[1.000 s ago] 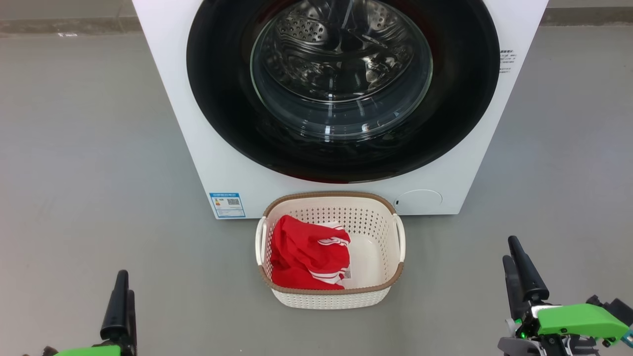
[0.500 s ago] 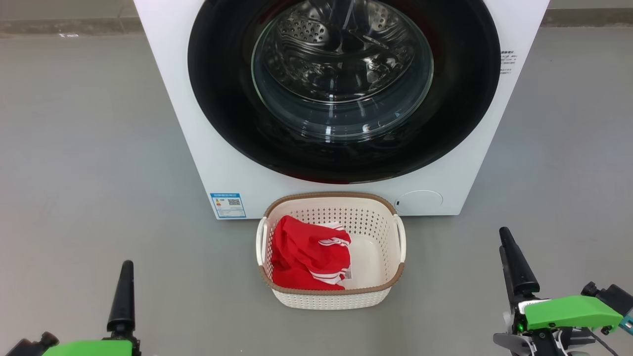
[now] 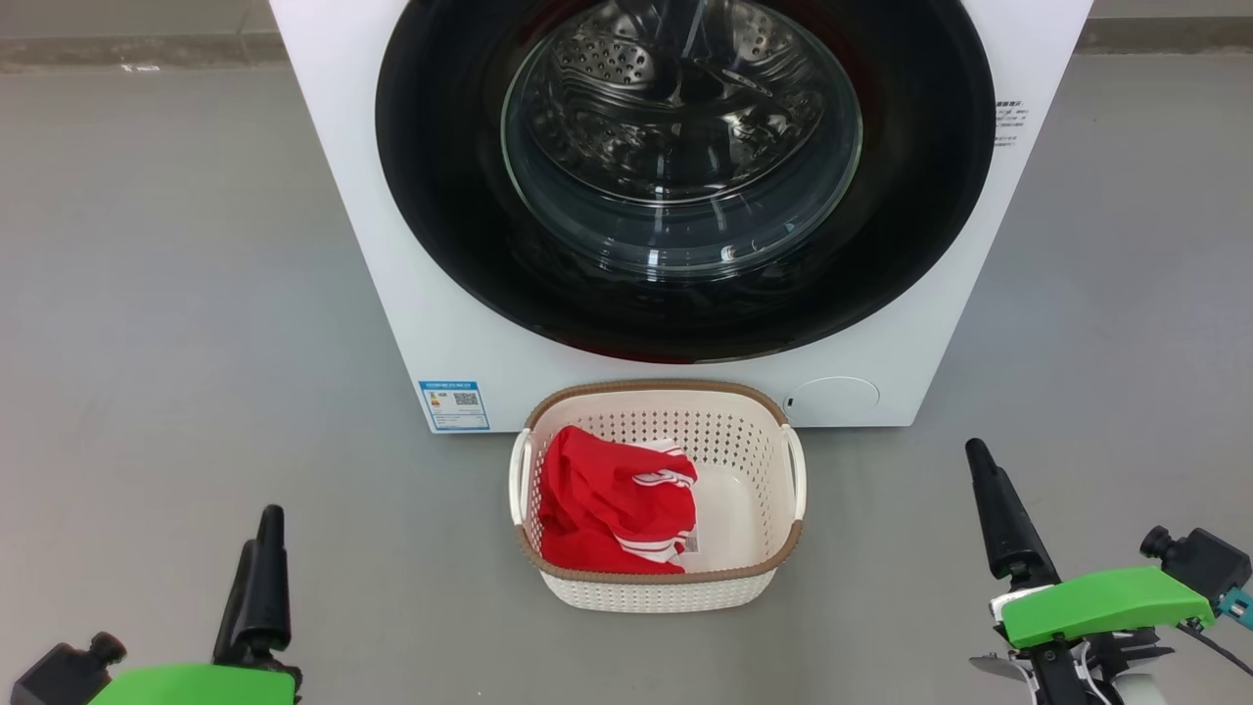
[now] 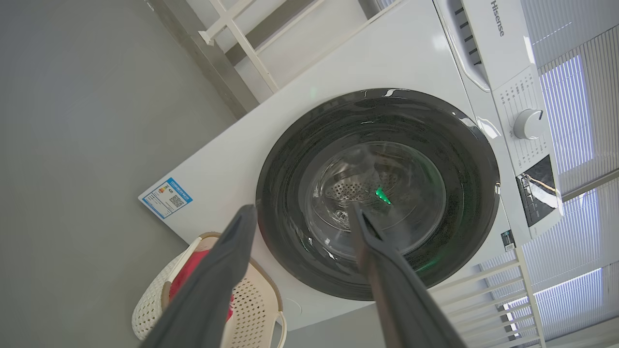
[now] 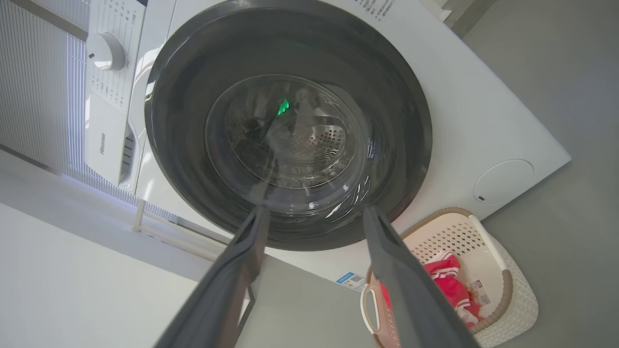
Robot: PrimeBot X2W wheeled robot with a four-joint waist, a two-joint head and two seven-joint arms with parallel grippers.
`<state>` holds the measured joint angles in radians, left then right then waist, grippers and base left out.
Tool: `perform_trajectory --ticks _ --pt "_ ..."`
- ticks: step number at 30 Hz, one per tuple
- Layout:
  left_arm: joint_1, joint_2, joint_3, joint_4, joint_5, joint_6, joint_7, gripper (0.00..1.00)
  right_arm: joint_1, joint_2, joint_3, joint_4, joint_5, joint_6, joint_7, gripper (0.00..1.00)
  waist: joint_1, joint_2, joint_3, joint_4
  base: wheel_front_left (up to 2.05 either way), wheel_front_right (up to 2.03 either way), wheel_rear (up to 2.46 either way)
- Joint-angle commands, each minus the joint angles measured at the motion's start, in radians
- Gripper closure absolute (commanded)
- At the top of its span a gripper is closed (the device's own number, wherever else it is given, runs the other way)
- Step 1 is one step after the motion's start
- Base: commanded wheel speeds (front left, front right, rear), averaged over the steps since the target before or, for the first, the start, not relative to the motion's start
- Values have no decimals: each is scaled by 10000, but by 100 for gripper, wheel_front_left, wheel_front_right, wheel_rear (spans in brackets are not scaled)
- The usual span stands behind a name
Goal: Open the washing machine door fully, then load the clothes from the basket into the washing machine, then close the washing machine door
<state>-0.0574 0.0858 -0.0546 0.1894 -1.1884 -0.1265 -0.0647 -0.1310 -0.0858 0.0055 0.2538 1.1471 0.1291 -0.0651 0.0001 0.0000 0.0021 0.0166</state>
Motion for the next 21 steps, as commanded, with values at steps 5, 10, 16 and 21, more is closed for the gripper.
perform_trajectory --ticks 5,10,16,21 --pt "-506 267 158 -207 1186 -22 -296 0 -592 -145 341 -207 -1430 8 -298 0 -1 0 4 13 0 0 0" --pt "-521 263 236 -193 2220 -24 -443 0 -671 -173 415 -166 -2526 9 -445 0 -1 0 2 22 0 0 0" --pt "-539 279 268 -217 3465 -26 -589 0 -726 -151 527 -130 -3427 10 -590 0 -1 0 13 40 0 0 0" --pt "-576 285 213 -298 4900 -27 -765 0 -816 -165 651 -80 -4467 10 -766 0 -1 0 58 47 0 0 0"
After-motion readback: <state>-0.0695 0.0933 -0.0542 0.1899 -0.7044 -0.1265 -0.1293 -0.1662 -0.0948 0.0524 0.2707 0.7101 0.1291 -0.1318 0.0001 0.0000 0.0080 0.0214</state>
